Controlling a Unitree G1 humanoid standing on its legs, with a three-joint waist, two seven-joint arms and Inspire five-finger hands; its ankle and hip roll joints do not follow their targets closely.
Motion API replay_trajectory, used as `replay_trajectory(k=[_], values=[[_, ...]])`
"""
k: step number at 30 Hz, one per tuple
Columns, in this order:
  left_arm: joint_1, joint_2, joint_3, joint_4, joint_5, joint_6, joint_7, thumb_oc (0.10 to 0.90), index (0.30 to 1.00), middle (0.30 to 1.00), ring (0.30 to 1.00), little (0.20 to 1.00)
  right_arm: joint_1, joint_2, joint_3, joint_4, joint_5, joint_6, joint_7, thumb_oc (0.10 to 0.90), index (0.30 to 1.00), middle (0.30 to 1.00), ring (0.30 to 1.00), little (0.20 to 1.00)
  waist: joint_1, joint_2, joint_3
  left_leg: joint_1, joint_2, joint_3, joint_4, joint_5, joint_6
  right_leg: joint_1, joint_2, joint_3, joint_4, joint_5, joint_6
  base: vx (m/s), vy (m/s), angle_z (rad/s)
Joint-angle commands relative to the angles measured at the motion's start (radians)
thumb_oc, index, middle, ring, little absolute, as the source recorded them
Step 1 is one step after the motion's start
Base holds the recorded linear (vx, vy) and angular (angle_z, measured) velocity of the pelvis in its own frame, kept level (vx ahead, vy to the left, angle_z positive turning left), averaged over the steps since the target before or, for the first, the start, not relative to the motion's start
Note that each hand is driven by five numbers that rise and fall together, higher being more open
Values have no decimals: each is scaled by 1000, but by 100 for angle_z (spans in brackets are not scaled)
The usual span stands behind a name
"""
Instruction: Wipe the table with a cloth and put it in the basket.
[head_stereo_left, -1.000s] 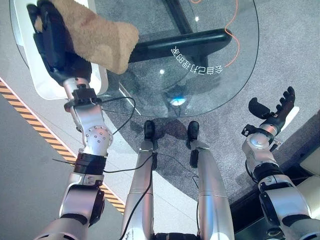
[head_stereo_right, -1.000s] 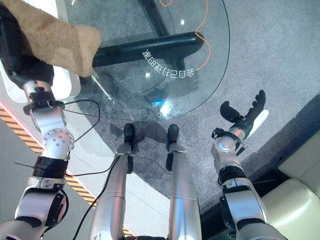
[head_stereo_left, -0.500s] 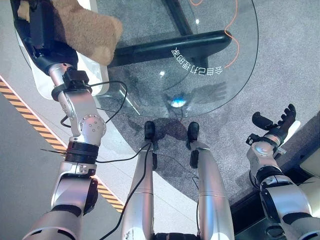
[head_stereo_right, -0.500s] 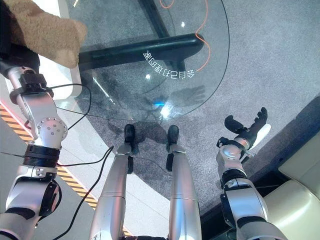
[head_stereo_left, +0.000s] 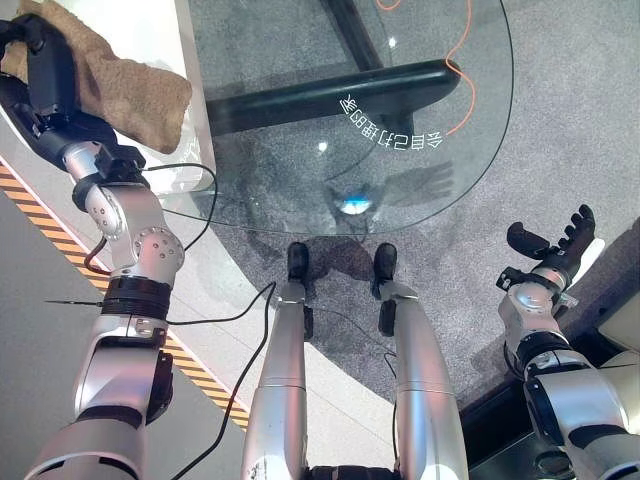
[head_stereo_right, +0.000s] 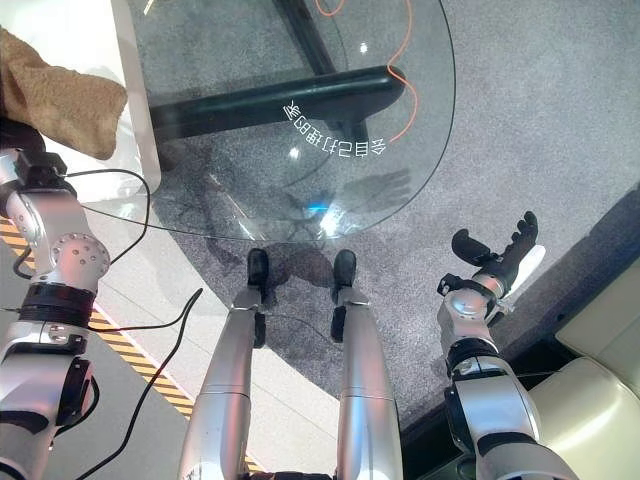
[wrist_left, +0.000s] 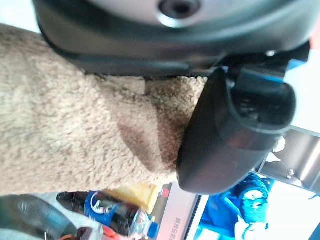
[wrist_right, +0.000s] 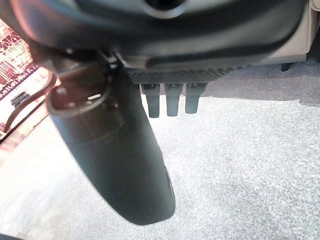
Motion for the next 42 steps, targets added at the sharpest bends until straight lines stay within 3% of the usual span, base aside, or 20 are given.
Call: replay_trajectory(k=[1,11,18,42], values=[[-132,141,84,9,55,-173,19,100,300,300,300,200,27,-104,-14,4,50,-68,-7,800,900,900,900,900,-4,28,-28,21,-46,60,5,-62,95,56,30,-33,4,-76,-6,0,0,0],[-141,213,35,179,175,-102,124,100,300,300,300,200,30,-110,-2,4,61,-77,4,800,900,900,900,900,-14,25,-28,6,-39,62,16,-64,92,41,34,-28,12,-77,-4,0,0,0],[-160,246,1,281,164,-65,108,100,300,300,300,200,25,-123,4,17,63,-83,20,800,900,900,900,900,-25,25,-28,-2,-34,67,19,-65,89,32,37,-23,14,-78,-6,-1,5,0],[-337,280,-176,413,356,167,193,100,300,300,300,200,-13,-141,33,31,72,-75,40,800,900,900,900,900,-57,18,-28,-2,-20,78,-3,-53,77,28,39,-7,-24,-52,9,0,0,0]])
